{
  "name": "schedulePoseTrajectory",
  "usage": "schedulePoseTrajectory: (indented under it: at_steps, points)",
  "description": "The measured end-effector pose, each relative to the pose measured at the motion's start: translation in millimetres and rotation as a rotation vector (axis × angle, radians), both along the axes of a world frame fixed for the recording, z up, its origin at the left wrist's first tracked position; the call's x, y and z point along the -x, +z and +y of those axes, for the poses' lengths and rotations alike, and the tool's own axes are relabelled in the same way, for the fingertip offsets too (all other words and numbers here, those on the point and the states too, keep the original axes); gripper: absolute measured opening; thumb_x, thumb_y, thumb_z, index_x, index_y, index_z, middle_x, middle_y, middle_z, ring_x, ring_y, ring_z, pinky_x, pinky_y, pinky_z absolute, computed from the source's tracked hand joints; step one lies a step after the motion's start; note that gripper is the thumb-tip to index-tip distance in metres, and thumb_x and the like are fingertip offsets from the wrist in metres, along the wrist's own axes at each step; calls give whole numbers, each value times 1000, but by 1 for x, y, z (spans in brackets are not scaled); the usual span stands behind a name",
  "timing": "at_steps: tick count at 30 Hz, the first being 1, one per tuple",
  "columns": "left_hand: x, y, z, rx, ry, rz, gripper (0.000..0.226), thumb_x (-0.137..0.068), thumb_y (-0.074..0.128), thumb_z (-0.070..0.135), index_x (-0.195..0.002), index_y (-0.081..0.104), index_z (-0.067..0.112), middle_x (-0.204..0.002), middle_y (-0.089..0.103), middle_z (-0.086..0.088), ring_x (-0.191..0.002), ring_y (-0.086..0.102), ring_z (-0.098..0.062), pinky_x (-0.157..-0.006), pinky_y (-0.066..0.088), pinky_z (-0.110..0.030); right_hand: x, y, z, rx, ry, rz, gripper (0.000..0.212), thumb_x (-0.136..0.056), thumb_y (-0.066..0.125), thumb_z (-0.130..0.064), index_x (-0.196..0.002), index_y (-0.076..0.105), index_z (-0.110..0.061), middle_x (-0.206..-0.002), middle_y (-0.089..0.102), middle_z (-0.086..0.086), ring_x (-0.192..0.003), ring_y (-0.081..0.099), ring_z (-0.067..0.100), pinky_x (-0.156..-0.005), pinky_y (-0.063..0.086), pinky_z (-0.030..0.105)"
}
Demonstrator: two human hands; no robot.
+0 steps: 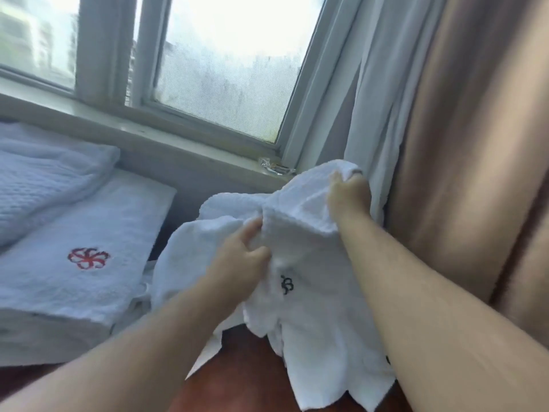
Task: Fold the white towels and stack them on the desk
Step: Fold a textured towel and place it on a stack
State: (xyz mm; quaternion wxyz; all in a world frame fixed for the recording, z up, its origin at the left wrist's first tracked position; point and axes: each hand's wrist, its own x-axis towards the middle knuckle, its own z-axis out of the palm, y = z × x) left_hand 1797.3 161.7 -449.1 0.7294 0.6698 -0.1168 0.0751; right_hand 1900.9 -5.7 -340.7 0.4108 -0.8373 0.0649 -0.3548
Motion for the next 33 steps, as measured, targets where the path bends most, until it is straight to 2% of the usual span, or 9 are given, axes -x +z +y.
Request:
schedulePoseTrajectory:
  at_steps: [4, 8, 11, 14, 17, 22, 26, 28, 33]
  points:
    - [8, 62, 4, 160, 12, -60, 65, -71, 53, 12, -122, 65, 50, -110, 75, -11, -106, 68, -39, -96, 54, -56, 51, 45, -8, -392, 341, -430, 22, -87, 61, -13, -73, 71, -27, -68, 65, -16, -71, 64, 10, -66, 52, 30]
    - [28, 68, 7, 133, -62, 113, 60, -72, 67, 18, -131, 62, 33, -119, 71, -12, -109, 68, -31, -99, 54, -52, 100, 3, -23, -734, 519, -164, 22, -74, 50, 3, -76, 60, -16, -68, 53, 5, -75, 53, 27, -63, 46, 36]
    - [44, 54, 12, 200, -150, 357, 76, -65, 83, 58, -129, 64, 23, -125, 69, -11, -110, 69, -30, -100, 53, -52, 137, -45, -32, -931, 836, 163, 32, -79, 61, -24, -95, 68, 2, -94, 69, 19, -96, 64, 37, -79, 56, 41]
    - [60, 30, 20, 42, -81, 445, 90, -46, 83, 78, -119, 66, 27, -111, 75, -6, -100, 74, -29, -96, 55, -53, 171, -71, -35, -721, 1041, 686, 82, -94, 43, -75, -131, 66, -5, -132, 65, 20, -127, 61, 34, -103, 51, 43]
    - [77, 3, 25, -250, -183, 612, 76, -59, 84, 73, -114, 70, 23, -108, 76, -5, -97, 74, -27, -91, 59, -46, 177, -81, -29, -337, 640, 845, 95, -73, 44, -94, -130, 68, -22, -126, 71, 3, -117, 67, 21, -99, 53, 33]
    - [79, -21, 30, -415, -264, 483, 14, -86, 78, 25, -100, 78, 26, -98, 78, -3, -91, 76, -22, -88, 60, -44, 156, -92, -6, -305, 349, 656, 109, -64, 54, -93, -138, 57, -13, -129, 63, 1, -116, 58, 22, -106, 43, 36]
    - [75, -30, 29, -297, -223, 445, 19, -90, 66, 11, -103, 74, 22, -92, 78, -6, -84, 76, -22, -75, 63, -36, 137, -114, 11, -22, 266, 653, 72, -81, 69, -68, -121, 68, -8, -112, 68, 1, -101, 64, 21, -80, 47, 30]
    - [75, -38, 25, -258, -166, 412, 21, -89, 60, 11, -104, 70, 22, -92, 77, -5, -84, 75, -20, -72, 63, -33, 123, -135, 17, 111, 313, 637, 47, -89, 71, -42, -116, 69, -5, -112, 71, 8, -103, 65, 24, -88, 53, 35]
    - [51, -76, 20, -486, 53, 213, 13, -93, 53, 20, -105, 55, 24, -101, 64, 3, -92, 59, -9, -76, 47, -24, 91, -178, 14, -55, 250, 491, 47, -85, 69, -21, -129, 58, -7, -123, 66, 4, -105, 61, 21, -76, 44, 21]
